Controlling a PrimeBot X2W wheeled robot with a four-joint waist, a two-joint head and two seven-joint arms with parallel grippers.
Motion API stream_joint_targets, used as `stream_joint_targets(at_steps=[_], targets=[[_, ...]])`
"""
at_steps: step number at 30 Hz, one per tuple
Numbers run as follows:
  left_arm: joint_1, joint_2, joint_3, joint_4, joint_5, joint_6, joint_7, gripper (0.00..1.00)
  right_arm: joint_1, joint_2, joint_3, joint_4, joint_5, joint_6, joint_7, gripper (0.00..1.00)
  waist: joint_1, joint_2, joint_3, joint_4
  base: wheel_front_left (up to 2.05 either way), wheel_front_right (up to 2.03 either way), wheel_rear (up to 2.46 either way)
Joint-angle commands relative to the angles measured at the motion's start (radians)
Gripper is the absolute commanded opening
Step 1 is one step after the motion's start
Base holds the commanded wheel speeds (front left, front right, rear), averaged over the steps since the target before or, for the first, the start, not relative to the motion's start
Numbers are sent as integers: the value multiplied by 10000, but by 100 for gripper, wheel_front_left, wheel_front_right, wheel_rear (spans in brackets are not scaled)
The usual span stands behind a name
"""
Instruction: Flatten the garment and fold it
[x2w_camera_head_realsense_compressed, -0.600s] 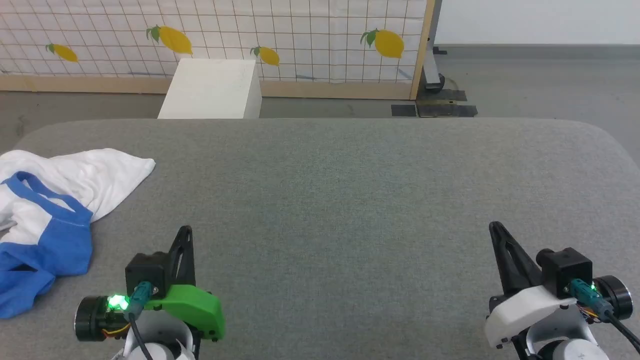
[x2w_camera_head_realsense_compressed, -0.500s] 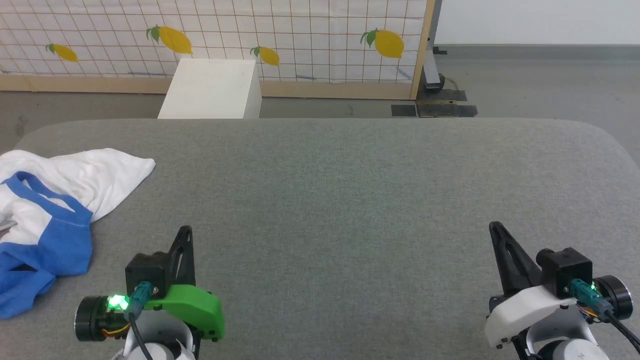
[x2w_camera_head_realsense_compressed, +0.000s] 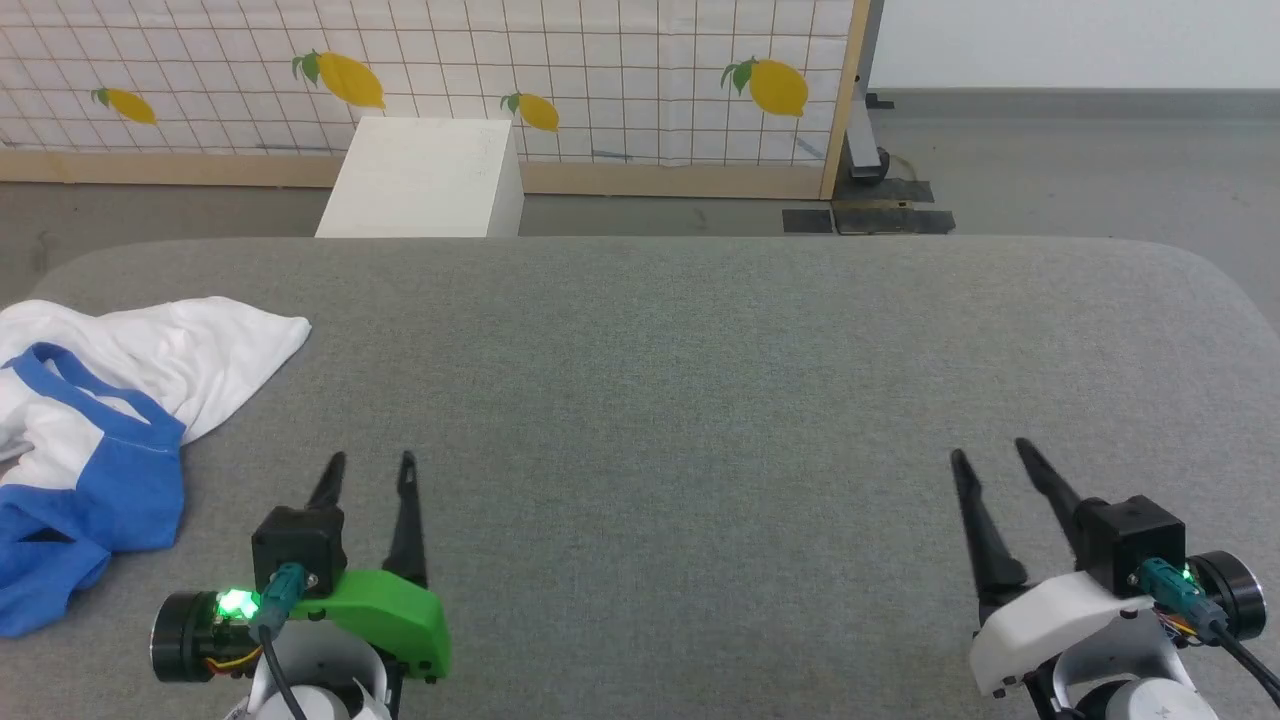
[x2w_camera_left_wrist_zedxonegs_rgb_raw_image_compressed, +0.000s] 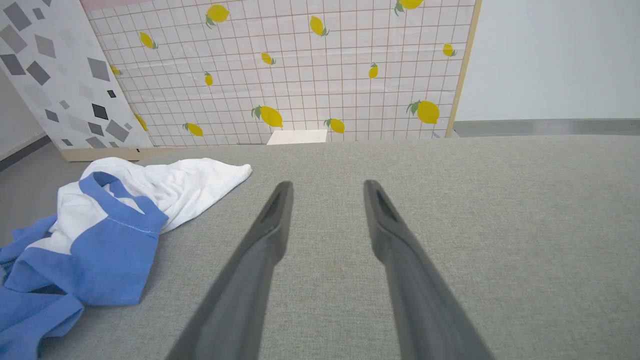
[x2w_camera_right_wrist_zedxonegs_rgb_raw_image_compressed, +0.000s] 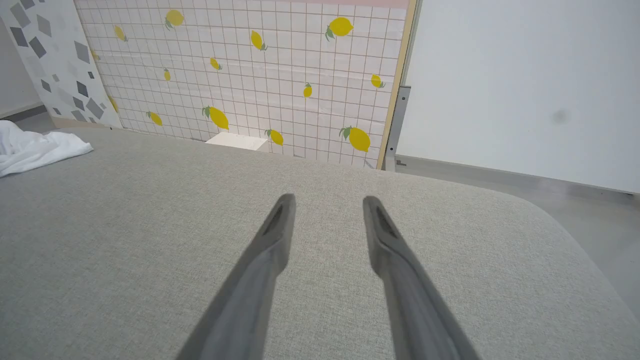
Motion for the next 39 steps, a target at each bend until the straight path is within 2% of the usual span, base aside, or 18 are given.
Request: stream_joint_targets(at_steps=[1, 15, 39], targets=[[-4, 0, -14, 14, -14, 8, -12, 100, -2, 0, 0, 5, 21, 0, -13, 100, 0, 0, 0, 0, 0, 0, 0], [-139, 9, -199, 343, -234, 166, -289, 100, -45, 3, -31, 140, 181, -2, -244, 100, 0, 0, -8, 254, 0, 0, 0], [-269, 121, -367, 836, -687, 543, -794, 100, -143, 7, 43, 372, 466, -5, -628, 100, 0, 0, -1, 1647, 0, 0, 0]])
